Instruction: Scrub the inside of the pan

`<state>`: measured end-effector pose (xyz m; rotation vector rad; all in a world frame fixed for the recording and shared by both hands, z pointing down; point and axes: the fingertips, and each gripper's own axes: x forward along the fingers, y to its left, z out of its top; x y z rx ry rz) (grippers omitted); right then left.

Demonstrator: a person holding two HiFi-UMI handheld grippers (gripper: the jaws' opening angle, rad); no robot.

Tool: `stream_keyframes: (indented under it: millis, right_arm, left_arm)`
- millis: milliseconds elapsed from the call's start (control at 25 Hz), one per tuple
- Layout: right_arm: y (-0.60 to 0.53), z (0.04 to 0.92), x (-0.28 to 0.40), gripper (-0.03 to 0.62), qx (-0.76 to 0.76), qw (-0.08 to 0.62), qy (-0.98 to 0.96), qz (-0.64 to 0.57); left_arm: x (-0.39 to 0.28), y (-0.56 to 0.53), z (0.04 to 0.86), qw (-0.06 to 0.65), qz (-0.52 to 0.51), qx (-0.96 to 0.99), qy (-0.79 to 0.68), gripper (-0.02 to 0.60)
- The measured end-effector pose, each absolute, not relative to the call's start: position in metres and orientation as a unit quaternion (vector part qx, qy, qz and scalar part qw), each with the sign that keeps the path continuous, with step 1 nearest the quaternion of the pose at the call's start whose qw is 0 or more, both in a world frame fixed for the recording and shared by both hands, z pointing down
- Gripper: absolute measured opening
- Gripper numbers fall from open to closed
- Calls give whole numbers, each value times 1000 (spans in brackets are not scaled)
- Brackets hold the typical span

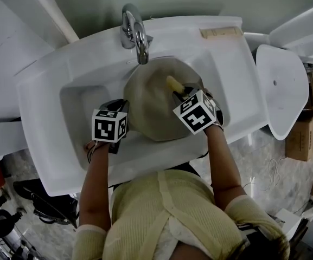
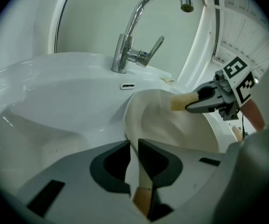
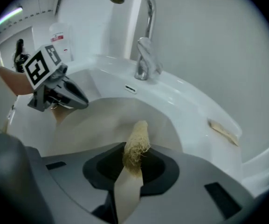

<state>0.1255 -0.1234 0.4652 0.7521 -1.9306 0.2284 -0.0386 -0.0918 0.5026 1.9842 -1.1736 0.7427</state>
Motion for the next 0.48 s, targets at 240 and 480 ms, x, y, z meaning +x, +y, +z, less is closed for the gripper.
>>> stream_keyframes:
  millis: [240,480]
  right_arm:
    - [-155,463,150,91,404,519,-751,56]
    - [-171,467,155,91,450,536,-714,8]
  left_arm:
    - [-39,-92,502,351,288,767,-454,101]
    - [-38,-92,503,353,286,767,-453,101]
